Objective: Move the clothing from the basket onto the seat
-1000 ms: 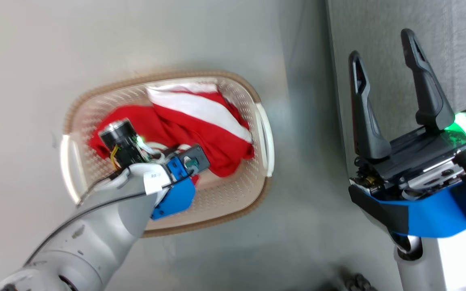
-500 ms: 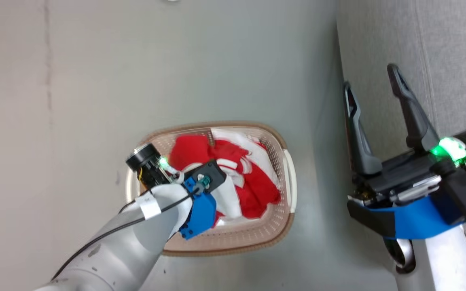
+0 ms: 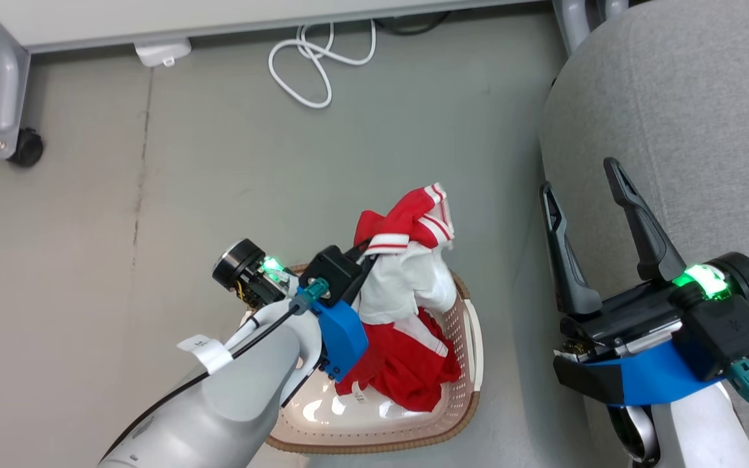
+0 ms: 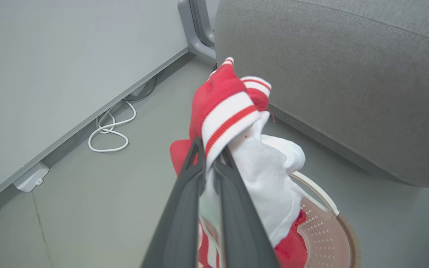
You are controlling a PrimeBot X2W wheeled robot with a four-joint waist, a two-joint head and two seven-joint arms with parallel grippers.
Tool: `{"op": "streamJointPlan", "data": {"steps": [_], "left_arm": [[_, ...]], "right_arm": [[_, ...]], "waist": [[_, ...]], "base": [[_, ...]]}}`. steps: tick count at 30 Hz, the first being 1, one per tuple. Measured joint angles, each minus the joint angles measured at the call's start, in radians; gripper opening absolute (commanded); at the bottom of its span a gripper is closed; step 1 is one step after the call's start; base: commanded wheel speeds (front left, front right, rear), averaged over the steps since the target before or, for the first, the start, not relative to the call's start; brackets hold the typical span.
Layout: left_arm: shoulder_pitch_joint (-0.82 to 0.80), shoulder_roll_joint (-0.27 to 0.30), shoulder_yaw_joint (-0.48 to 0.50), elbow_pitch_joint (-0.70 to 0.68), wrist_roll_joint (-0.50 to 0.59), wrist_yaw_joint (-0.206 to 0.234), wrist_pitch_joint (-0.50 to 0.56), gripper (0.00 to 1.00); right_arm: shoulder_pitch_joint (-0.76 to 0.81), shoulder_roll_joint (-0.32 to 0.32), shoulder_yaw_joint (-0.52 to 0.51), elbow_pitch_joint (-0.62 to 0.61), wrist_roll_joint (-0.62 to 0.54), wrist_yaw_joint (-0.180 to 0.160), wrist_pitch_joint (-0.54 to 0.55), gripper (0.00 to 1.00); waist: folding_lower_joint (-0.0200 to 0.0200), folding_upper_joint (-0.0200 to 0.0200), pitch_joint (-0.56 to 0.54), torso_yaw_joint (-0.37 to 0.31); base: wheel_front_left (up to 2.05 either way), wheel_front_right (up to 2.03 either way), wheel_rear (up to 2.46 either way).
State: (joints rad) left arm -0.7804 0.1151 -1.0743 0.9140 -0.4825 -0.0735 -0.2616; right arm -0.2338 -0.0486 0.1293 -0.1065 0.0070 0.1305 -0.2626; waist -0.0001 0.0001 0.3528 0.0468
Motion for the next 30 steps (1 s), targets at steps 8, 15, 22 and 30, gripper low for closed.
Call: {"op": "streamJointPlan", "data": {"steps": [8, 15, 22, 30], "left_arm": [[0.051, 0.042, 0.153, -0.206, 0.039, 0.028, 0.0, 0.0], [0.08, 0.055, 0.268, -0.364, 0.082, 0.037, 0.0, 0.0], [0.094, 0.058, 0.369, -0.5, 0.114, 0.038, 0.0, 0.0], [0.092, 0.045, 0.432, -0.621, 0.148, 0.038, 0.0, 0.0]], "right_arm": [[0.049, 0.0, -0.011, 0.008, 0.012, 0.0, 0.0, 1.0], [0.079, 0.0, -0.013, 0.013, 0.025, 0.0, 0.0, 1.0], [0.099, 0.0, -0.012, 0.018, 0.039, 0.0, 0.0, 1.0], [0.115, 0.0, -0.008, 0.018, 0.045, 0.0, 0.0, 1.0]], "waist": [[0.0, 0.0, -0.081, -0.003], [0.0, 0.0, -0.128, -0.004], [0.0, 0.0, -0.169, -0.009], [0.0, 0.0, -0.201, -0.003]], "base": [[0.0, 0.0, 0.0], [0.0, 0.0, 0.0], [0.0, 0.0, 0.0], [0.0, 0.0, 0.0]]}}
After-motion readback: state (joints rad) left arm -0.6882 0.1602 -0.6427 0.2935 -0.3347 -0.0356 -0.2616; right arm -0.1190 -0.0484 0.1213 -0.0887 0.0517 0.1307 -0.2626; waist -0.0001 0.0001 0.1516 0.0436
